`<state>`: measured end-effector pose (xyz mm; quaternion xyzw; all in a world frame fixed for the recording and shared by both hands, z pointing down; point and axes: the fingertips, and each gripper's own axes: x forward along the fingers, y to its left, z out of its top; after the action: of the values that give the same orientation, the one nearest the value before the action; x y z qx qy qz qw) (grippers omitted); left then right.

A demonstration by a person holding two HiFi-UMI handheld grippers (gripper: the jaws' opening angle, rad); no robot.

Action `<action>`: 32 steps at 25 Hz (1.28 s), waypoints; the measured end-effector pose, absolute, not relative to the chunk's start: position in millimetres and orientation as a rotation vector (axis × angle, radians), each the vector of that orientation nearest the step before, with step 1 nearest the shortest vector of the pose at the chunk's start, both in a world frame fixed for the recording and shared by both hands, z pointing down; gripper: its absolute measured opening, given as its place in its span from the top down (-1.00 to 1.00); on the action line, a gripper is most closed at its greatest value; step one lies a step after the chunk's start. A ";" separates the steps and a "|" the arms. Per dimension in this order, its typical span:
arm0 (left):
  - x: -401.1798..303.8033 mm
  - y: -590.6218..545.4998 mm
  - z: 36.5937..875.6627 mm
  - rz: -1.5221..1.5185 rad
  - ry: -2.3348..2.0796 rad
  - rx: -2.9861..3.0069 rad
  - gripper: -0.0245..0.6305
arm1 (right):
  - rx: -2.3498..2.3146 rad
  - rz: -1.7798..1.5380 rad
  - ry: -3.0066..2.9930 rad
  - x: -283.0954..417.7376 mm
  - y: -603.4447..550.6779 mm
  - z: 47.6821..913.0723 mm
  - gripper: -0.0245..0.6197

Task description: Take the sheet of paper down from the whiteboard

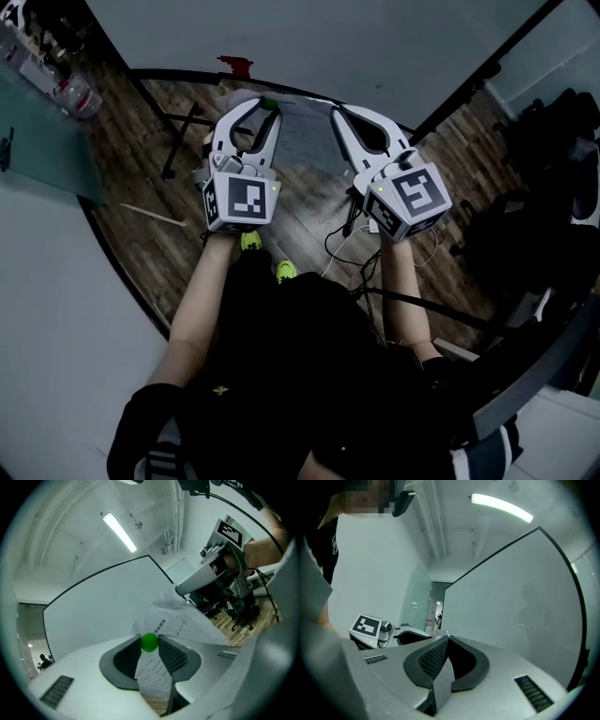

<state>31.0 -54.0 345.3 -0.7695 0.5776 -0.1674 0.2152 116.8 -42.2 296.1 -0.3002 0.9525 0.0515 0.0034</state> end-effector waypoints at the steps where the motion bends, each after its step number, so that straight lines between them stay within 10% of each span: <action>1: 30.0 -52.4 345.0 -0.466 1.600 -2.136 0.55 | -0.939 0.154 2.985 115.7 -40.9 295.6 0.94; 32: 36.1 -45.8 348.0 -0.498 1.540 -2.204 0.55 | -0.920 0.114 2.980 115.1 -32.8 294.2 0.94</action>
<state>36.1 -45.8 348.0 -0.7895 0.5514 -0.1785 0.2020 115.1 -32.8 294.2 -0.2948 0.9548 0.0364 0.0104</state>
